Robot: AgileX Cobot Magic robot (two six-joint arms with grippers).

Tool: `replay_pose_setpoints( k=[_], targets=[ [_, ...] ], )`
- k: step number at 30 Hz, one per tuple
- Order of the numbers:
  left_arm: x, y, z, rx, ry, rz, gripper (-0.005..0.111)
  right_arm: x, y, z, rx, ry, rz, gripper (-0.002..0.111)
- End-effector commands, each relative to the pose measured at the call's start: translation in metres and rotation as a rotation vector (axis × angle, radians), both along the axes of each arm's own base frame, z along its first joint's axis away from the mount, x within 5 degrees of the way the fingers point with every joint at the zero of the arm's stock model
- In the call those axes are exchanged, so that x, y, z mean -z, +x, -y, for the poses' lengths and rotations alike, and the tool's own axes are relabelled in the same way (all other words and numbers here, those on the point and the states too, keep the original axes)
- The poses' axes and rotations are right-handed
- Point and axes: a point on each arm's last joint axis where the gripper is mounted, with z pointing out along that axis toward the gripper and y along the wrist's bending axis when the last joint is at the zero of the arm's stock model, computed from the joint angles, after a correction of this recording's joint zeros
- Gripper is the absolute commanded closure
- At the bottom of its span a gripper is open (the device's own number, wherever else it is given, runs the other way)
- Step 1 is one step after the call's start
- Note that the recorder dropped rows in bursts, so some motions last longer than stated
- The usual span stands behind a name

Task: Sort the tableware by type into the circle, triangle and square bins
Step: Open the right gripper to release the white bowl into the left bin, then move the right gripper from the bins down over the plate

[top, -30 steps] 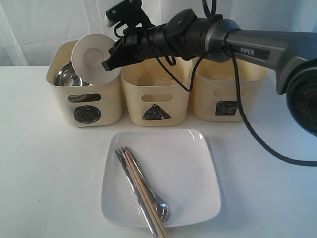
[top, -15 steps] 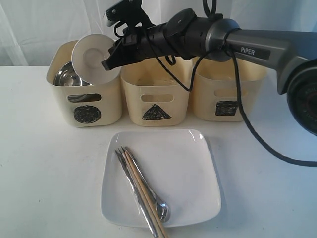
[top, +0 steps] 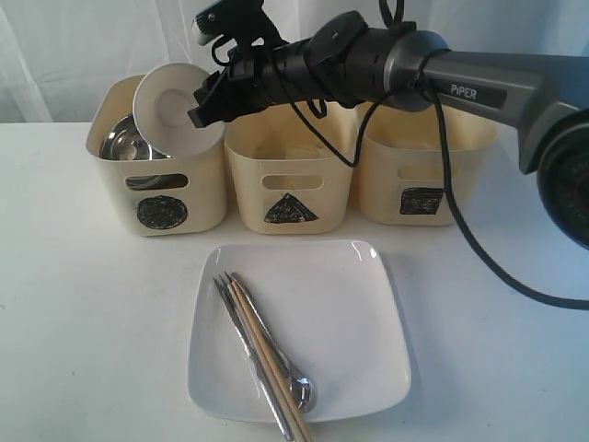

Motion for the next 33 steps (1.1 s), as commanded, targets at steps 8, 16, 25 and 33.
replay_pose_setpoints(
  k=[8, 16, 25, 33],
  targets=[
    [0.001, 0.0, 0.0, 0.003, -0.006, 0.002, 0.107, -0.042, -0.01, 0.007, -0.003, 0.043, 0.065, 0.061],
    [0.001, 0.0, 0.0, 0.003, -0.006, 0.002, 0.107, -0.051, -0.017, 0.007, -0.044, 0.046, 0.056, 0.061],
    [0.001, 0.0, 0.0, 0.003, -0.006, 0.002, 0.107, -0.056, -0.021, 0.007, -0.071, 0.04, 0.053, 0.061],
    [0.001, 0.0, 0.0, 0.003, -0.006, 0.002, 0.107, -0.084, -0.03, 0.023, -0.074, 0.037, 0.048, 0.061]
  ],
)
